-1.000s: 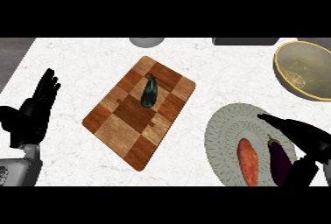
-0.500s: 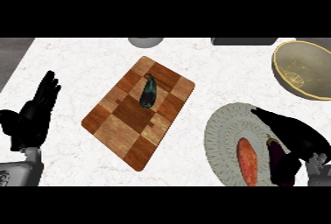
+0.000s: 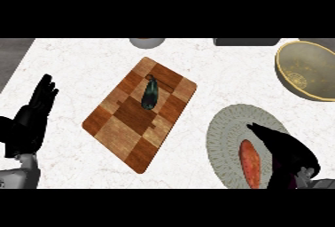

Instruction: Pick the sweet potato from the placemat and place it in the bowl

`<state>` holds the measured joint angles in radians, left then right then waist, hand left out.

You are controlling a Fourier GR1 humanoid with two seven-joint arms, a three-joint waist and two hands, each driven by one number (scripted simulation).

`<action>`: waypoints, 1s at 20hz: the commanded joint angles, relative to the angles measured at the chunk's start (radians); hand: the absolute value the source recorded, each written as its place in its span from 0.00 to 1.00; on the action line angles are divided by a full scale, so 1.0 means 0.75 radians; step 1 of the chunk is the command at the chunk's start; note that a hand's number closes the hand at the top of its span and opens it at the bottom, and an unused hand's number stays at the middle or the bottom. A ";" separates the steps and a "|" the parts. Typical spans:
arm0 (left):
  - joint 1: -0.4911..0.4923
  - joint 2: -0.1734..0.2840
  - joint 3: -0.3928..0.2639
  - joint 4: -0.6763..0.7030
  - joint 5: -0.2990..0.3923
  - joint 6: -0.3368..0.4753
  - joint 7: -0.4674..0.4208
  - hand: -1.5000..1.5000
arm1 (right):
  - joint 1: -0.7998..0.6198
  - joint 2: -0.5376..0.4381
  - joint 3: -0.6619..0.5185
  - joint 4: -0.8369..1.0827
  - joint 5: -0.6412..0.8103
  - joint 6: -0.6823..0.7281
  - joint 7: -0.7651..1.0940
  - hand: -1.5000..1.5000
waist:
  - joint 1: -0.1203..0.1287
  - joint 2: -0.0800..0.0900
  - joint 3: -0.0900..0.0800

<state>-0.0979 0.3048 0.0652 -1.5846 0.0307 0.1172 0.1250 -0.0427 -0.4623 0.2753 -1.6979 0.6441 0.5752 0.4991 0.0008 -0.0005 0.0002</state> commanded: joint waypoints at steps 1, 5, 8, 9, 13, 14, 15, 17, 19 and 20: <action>-0.127 -0.016 0.034 0.151 -0.033 0.008 -0.036 0.50 | 0.072 0.103 0.095 0.013 0.116 -0.075 0.022 0.00 | -0.008 0.002 0.000; 0.000 -0.022 0.069 0.031 -0.020 -0.058 -0.052 0.50 | 0.023 0.103 -0.015 0.104 0.142 -0.057 -0.074 0.00 | 0.001 0.000 0.000; -0.053 -0.022 0.070 0.033 -0.016 -0.070 0.029 0.50 | 0.009 0.202 0.043 0.181 0.228 -0.158 -0.065 0.00 | 0.001 0.000 0.000; -0.015 -0.058 0.044 -0.014 -0.072 -0.027 0.009 0.50 | -0.011 0.128 -0.035 0.213 0.208 -0.118 -0.157 0.00 | 0.001 0.000 0.000; -0.052 -0.085 0.063 0.052 -0.092 -0.045 0.000 0.50 | 0.056 0.164 -0.034 0.122 0.242 -0.048 -0.101 0.00 | -0.003 0.000 0.000; -0.086 -0.005 0.128 0.059 -0.009 -0.132 0.011 0.50 | -0.036 0.211 -0.035 0.306 0.238 -0.106 -0.143 0.00 | 0.001 0.002 0.000; -0.018 -0.031 0.124 0.045 -0.017 -0.131 -0.012 0.50 | -0.031 0.191 -0.082 0.231 0.187 -0.020 -0.138 1.00 | 0.000 0.001 0.000; -0.018 -0.072 0.085 0.023 -0.056 -0.088 -0.006 0.50 | -0.102 0.266 -0.036 0.342 0.204 -0.020 -0.120 1.00 | 0.004 0.001 0.000; -0.017 -0.112 0.037 -0.016 -0.097 -0.048 0.021 0.50 | -0.014 0.183 -0.012 0.370 0.249 -0.158 -0.341 1.00 | 0.002 0.001 0.000; -0.089 -0.047 0.105 0.045 -0.068 -0.080 0.038 0.50 | -0.067 0.278 0.021 0.390 0.262 -0.140 -0.249 1.00 | 0.002 0.002 0.000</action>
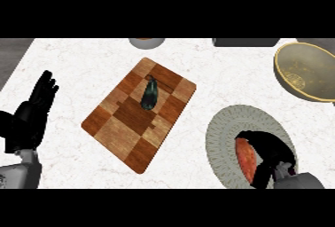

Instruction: Pick the sweet potato from the placemat and place it in the bowl

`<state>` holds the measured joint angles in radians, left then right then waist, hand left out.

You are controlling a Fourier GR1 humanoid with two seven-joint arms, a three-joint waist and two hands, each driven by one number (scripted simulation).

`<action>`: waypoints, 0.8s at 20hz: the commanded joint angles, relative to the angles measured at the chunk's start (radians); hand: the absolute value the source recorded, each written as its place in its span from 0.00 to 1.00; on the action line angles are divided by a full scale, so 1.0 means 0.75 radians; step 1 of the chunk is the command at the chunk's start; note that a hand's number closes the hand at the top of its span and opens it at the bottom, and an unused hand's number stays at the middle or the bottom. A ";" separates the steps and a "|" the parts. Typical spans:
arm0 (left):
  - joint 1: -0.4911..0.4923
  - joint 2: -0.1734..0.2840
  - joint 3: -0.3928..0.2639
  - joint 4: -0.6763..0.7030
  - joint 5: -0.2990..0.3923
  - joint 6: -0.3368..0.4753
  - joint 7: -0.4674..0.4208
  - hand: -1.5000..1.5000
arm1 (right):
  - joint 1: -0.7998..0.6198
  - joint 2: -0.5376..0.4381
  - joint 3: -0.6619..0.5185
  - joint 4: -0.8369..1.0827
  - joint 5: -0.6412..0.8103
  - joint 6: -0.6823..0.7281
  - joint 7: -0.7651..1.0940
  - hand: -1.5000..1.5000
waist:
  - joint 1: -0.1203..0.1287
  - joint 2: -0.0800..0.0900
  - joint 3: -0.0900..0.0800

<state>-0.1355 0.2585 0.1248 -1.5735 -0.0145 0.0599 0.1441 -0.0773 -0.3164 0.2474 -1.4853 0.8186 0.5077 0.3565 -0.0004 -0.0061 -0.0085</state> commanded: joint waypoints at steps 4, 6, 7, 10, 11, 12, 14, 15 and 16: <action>-0.049 0.035 0.070 0.071 0.025 -0.050 -0.029 0.50 | -0.082 0.050 -0.022 0.182 0.019 -0.038 -0.128 1.00 | 0.004 0.009 0.012; -0.045 -0.009 -0.002 0.016 -0.036 -0.004 0.045 0.50 | -0.081 0.062 -0.011 0.214 0.037 -0.085 -0.171 1.00 | 0.005 0.009 0.012; -0.032 -0.008 0.012 -0.008 -0.030 -0.002 0.040 0.50 | -0.069 0.064 -0.026 0.231 0.051 -0.139 -0.194 1.00 | 0.005 0.009 0.012; -0.049 -0.024 0.010 0.022 -0.028 -0.002 0.010 0.50 | -0.195 0.052 -0.023 0.415 0.119 -0.258 -0.333 1.00 | 0.014 0.012 0.012; -0.109 -0.003 0.041 0.081 -0.017 -0.006 0.011 0.50 | -0.299 0.020 -0.053 0.370 0.099 -0.145 -0.290 1.00 | 0.011 0.012 0.012; -0.046 -0.046 0.008 0.058 -0.037 0.007 -0.054 0.50 | -0.340 0.032 -0.054 0.443 0.114 -0.204 -0.352 1.00 | 0.017 0.012 0.012; -0.021 -0.042 -0.024 -0.024 -0.033 -0.014 0.019 0.50 | -0.518 -0.007 -0.081 0.577 0.122 -0.208 -0.441 1.00 | 0.046 0.017 0.013; -0.082 -0.001 0.042 0.106 -0.025 -0.018 -0.030 0.50 | -0.554 0.011 -0.092 0.601 0.146 -0.269 -0.440 1.00 | 0.027 0.018 0.012; -0.038 -0.041 -0.015 0.005 -0.056 0.004 0.002 0.50 | -0.514 -0.025 -0.090 0.621 0.186 -0.351 -0.502 1.00 | 0.022 0.013 0.013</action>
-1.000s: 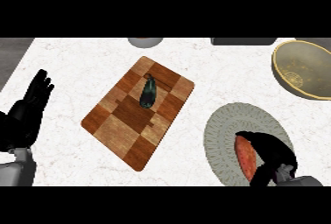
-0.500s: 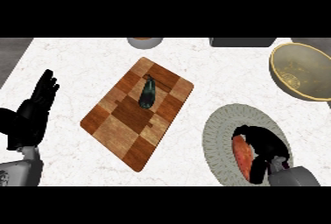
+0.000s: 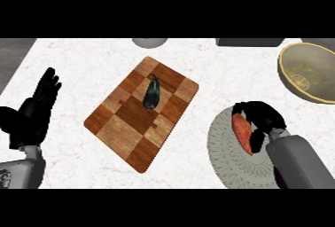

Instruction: Pick the sweet potato from the placemat and place it in the bowl

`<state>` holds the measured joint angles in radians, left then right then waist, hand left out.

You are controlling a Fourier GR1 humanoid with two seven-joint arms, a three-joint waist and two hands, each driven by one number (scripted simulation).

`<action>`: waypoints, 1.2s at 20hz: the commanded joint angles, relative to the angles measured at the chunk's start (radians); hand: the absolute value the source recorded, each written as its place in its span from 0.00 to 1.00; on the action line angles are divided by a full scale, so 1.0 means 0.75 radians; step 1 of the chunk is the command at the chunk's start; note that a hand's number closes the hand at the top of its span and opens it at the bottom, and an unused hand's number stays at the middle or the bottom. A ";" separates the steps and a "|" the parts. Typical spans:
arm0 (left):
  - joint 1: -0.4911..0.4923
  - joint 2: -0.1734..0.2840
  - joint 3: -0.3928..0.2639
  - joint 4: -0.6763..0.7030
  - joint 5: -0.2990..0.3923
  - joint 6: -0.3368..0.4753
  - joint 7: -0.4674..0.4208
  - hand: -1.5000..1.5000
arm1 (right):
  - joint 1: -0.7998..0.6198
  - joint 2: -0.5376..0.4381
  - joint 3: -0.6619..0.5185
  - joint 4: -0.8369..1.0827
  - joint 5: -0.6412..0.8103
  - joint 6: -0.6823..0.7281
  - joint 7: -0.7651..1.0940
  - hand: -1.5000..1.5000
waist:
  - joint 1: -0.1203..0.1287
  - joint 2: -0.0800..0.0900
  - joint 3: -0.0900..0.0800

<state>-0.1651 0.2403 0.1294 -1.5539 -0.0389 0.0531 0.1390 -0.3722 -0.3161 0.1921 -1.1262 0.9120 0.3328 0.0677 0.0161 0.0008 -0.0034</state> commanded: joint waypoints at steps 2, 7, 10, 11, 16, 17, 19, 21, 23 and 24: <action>0.075 0.056 0.062 -0.060 0.074 -0.086 0.004 0.50 | -0.161 -0.023 -0.064 0.125 0.048 -0.125 -0.093 1.00 | -0.001 0.001 0.005; 0.062 0.066 0.103 0.050 0.071 -0.092 -0.089 0.50 | -0.082 -0.099 -0.084 -0.145 0.070 -0.148 -0.076 1.00 | -0.025 -0.004 0.004; 0.023 -0.007 0.032 -0.013 0.002 0.008 0.028 0.50 | -0.085 -0.147 -0.176 -0.389 0.027 -0.146 0.009 1.00 | -0.054 -0.013 0.004; 0.048 0.017 0.042 -0.009 0.003 -0.015 0.005 0.50 | -0.094 -0.137 -0.206 -0.423 0.037 -0.206 0.040 1.00 | -0.051 -0.013 0.004; 0.030 0.043 0.068 0.036 0.021 -0.046 -0.029 0.50 | -0.144 -0.137 -0.415 -0.602 -0.100 -0.236 0.113 1.00 | -0.047 -0.008 0.004; 0.002 0.008 0.045 0.036 -0.015 0.004 -0.011 0.50 | -0.142 -0.151 -0.444 -0.655 -0.130 -0.194 0.139 1.00 | -0.048 -0.008 0.004; 0.078 -0.002 0.036 -0.054 0.001 -0.014 -0.008 0.50 | -0.043 -0.143 -0.491 -0.737 -0.149 -0.220 0.158 1.00 | -0.035 -0.008 0.005; -0.051 -0.002 0.038 0.082 -0.019 -0.006 -0.018 0.50 | -0.095 -0.190 -0.541 -0.714 -0.175 -0.141 0.184 1.00 | -0.032 -0.002 0.004; 0.000 0.022 0.059 -0.002 0.024 -0.050 0.032 0.50 | -0.177 -0.194 -0.593 -0.575 -0.218 -0.156 0.157 1.00 | -0.020 -0.002 0.004; -0.033 0.028 0.061 -0.007 0.027 -0.048 0.042 0.50 | -0.274 -0.272 -0.656 -0.504 -0.251 -0.106 0.157 1.00 | -0.018 -0.001 0.004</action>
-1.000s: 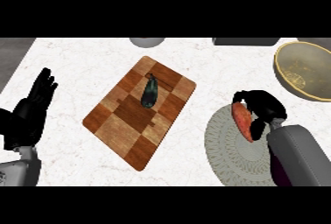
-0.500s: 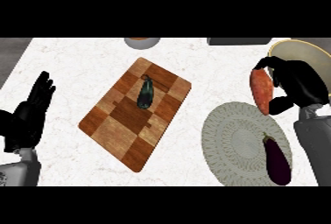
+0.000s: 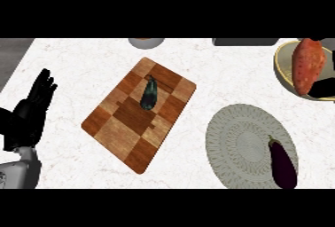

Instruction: Pick the sweet potato from the placemat and place it in the bowl

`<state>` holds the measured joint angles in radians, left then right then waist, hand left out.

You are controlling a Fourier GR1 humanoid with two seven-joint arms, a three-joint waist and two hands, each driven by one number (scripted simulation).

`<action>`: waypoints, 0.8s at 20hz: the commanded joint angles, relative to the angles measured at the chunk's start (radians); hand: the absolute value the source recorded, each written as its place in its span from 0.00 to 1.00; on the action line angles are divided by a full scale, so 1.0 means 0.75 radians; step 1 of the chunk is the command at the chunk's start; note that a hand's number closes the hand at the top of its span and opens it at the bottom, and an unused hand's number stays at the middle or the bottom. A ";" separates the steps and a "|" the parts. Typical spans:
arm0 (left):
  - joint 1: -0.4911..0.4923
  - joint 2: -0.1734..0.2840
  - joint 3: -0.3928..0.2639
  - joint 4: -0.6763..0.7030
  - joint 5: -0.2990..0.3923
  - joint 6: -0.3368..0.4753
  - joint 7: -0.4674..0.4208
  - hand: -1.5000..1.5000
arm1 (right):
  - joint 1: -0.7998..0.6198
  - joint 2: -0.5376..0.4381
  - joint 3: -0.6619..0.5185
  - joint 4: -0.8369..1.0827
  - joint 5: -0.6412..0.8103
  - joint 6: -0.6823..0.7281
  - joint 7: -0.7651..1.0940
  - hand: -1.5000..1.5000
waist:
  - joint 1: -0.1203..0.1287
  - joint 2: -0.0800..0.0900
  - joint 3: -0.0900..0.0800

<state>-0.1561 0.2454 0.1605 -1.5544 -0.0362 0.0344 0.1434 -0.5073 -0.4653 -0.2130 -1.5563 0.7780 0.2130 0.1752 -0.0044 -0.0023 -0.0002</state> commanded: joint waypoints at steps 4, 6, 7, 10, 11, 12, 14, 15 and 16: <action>0.060 0.034 0.029 -0.071 0.053 -0.080 0.006 0.50 | -0.154 -0.085 -0.176 0.413 -0.097 -0.100 -0.202 1.00 | 0.030 0.007 0.001; 0.011 0.001 -0.009 -0.057 -0.007 -0.025 0.038 0.50 | -0.176 -0.111 -0.182 0.500 -0.129 -0.073 -0.263 1.00 | 0.020 0.006 0.001; -0.018 -0.019 -0.001 0.004 0.000 -0.011 0.009 0.50 | -0.174 -0.119 -0.193 0.645 -0.107 -0.147 -0.369 1.00 | 0.027 0.012 0.001; 0.035 -0.019 -0.005 -0.055 -0.008 -0.020 -0.039 0.50 | -0.270 -0.096 -0.191 0.848 -0.079 -0.253 -0.420 1.00 | 0.037 0.012 0.001; -0.102 -0.010 0.007 0.108 -0.027 0.000 -0.026 0.50 | -0.332 -0.117 -0.202 0.941 -0.076 -0.274 -0.461 1.00 | 0.032 0.018 0.001; -0.004 0.005 -0.002 -0.031 -0.004 -0.039 0.016 0.50 | -0.362 -0.194 -0.231 1.045 -0.080 -0.259 -0.525 1.00 | 0.044 0.015 0.002; 0.005 0.001 0.011 0.016 0.010 -0.053 -0.029 0.50 | -0.419 -0.241 -0.258 1.197 -0.090 -0.273 -0.616 1.00 | 0.051 0.019 0.002; -0.026 -0.006 0.017 0.091 0.011 -0.054 -0.083 0.50 | -0.452 -0.226 -0.238 1.270 -0.059 -0.316 -0.637 1.00 | 0.053 0.022 0.002; -0.082 -0.041 -0.028 0.092 -0.043 -0.003 -0.070 0.50 | -0.413 -0.239 -0.261 1.321 -0.065 -0.346 -0.698 1.00 | 0.050 0.026 0.003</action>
<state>-0.1734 0.2327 0.1574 -1.5254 -0.0440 0.0138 0.1099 -0.7792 -0.6090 -0.3831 -0.7551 0.7215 0.0137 -0.2333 0.0288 0.0115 0.0011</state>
